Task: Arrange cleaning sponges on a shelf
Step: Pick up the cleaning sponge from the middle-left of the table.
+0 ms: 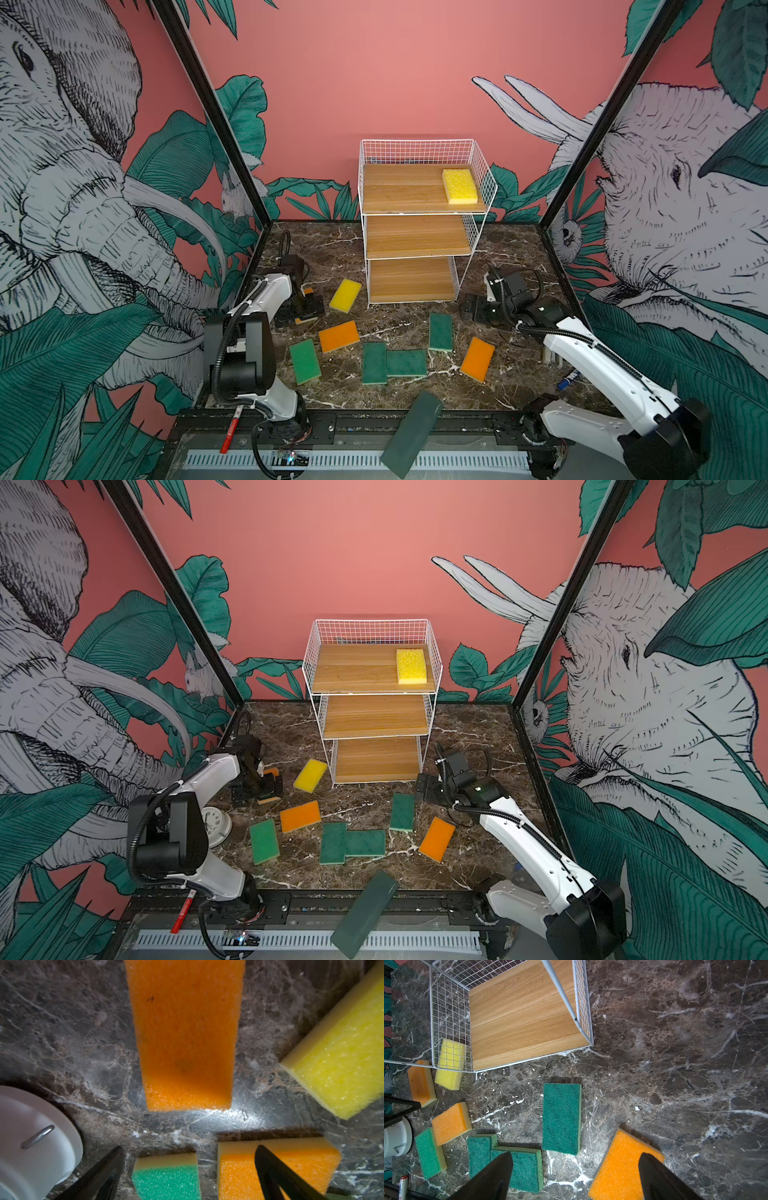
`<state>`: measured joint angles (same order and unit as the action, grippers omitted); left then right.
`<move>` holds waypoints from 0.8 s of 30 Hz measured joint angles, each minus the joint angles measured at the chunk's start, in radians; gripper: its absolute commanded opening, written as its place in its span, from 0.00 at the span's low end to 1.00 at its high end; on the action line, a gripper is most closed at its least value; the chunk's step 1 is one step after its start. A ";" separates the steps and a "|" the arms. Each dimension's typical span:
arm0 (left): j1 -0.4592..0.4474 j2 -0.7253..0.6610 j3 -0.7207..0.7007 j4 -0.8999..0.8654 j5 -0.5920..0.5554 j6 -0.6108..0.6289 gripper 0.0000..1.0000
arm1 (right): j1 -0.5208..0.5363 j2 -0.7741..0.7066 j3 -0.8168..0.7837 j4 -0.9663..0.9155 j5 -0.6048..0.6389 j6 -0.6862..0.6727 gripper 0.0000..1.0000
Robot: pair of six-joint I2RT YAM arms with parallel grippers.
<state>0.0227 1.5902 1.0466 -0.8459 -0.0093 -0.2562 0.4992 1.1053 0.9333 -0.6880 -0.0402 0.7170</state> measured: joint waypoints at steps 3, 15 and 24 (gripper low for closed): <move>0.002 0.010 0.000 0.020 0.001 0.010 0.99 | 0.000 0.000 0.000 0.001 0.000 0.010 0.98; 0.005 0.108 0.026 0.077 -0.008 0.018 0.98 | -0.003 0.012 0.000 0.001 -0.002 0.017 0.98; 0.014 0.137 0.039 0.094 -0.027 0.014 0.94 | -0.003 -0.008 0.000 0.004 -0.002 0.017 0.98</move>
<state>0.0364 1.7271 1.0851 -0.7521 -0.0360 -0.2424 0.4965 1.0973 0.9333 -0.6842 -0.0418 0.7338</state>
